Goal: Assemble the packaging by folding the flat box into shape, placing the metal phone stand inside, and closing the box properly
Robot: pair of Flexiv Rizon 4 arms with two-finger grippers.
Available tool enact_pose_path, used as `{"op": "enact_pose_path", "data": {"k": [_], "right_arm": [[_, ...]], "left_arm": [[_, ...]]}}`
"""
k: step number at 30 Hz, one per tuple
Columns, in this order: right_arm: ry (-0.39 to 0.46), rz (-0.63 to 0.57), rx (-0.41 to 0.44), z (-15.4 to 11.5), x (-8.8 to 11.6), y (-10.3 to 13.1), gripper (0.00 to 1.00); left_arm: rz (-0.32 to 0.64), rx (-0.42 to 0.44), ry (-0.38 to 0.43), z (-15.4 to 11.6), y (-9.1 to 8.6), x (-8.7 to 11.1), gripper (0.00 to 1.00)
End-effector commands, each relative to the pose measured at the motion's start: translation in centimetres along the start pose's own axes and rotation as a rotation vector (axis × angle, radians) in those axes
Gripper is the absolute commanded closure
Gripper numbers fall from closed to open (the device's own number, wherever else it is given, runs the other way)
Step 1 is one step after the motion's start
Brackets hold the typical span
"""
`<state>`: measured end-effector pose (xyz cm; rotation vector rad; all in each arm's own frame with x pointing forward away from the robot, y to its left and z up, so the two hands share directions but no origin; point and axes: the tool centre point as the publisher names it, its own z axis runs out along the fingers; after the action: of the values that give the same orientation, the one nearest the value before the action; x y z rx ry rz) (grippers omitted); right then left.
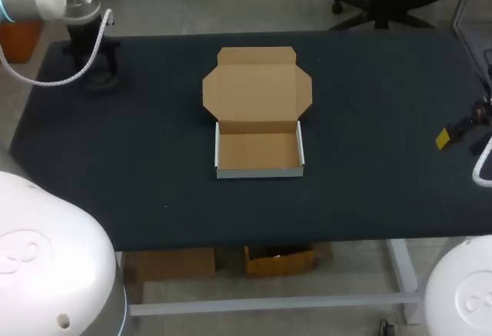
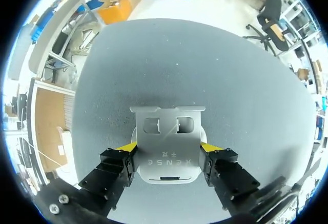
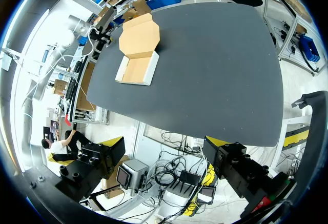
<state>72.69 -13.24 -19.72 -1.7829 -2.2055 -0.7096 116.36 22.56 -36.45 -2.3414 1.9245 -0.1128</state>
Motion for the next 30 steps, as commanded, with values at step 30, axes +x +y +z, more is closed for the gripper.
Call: {"op": "enact_pose_path", "data": {"k": [30], "right_arm": [[0.224, -0.445, -0.205, -0.2, -0.5, 1.0, 0.0]], "left_arm": [[0.228, 0.053, -0.009, -7.9, 8.4, 3.4, 1.0]]}}
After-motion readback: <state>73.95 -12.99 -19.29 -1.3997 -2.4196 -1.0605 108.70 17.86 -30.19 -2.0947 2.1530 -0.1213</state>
